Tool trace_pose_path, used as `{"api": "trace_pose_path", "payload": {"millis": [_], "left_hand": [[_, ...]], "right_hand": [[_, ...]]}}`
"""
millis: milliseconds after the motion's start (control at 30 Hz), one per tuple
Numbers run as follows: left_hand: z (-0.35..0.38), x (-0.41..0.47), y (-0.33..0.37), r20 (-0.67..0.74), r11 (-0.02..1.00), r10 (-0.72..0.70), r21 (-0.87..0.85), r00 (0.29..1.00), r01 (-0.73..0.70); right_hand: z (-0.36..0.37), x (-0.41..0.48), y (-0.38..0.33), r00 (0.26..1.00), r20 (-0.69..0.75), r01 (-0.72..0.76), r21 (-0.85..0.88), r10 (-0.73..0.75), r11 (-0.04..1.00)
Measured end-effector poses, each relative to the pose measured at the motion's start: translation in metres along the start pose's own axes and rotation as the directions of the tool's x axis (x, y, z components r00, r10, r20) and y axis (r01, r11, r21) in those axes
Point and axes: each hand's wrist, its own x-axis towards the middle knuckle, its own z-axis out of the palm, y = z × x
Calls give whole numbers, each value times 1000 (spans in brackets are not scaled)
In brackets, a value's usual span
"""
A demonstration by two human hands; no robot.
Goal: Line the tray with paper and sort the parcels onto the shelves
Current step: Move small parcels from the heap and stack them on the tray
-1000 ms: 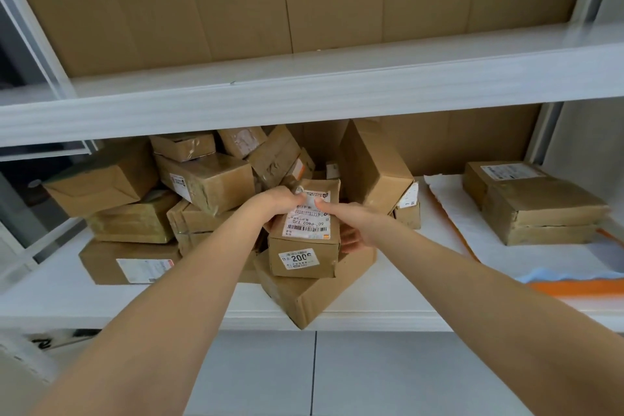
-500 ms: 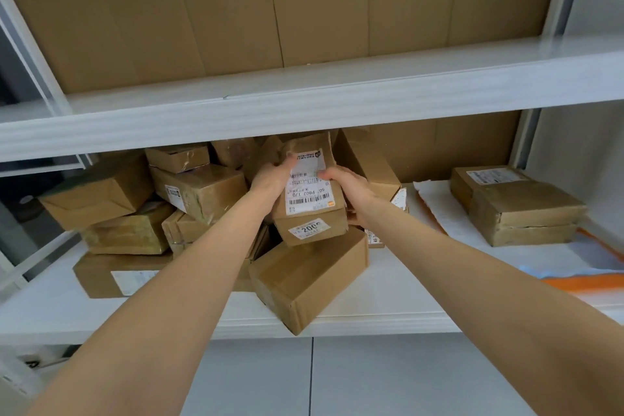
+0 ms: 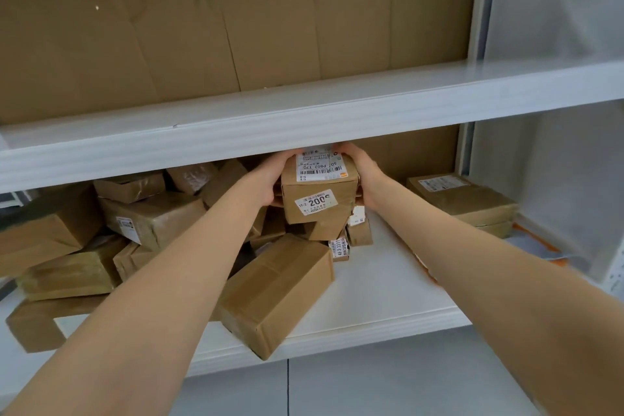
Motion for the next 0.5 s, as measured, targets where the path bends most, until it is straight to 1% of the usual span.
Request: {"api": "trace_pose_path", "payload": {"millis": [100, 167, 267, 367, 500], "left_hand": [[24, 7, 8, 32, 1000, 7, 13, 999, -7], [43, 10, 13, 94, 1000, 2, 3, 996, -3], [72, 19, 18, 183, 999, -3, -33, 983, 9], [104, 17, 23, 231, 998, 6, -64, 973, 9], [150, 21, 16, 287, 998, -65, 5, 956, 66]], "right_hand": [[-23, 4, 1, 1000, -23, 0, 37, 1, 999], [-41, 8, 2, 998, -60, -7, 78, 11, 997], [-73, 12, 0, 987, -155, -22, 148, 45, 989], [-106, 15, 0, 965, -250, -21, 216, 76, 976], [-144, 20, 5, 931, -354, 34, 322, 87, 946]]}}
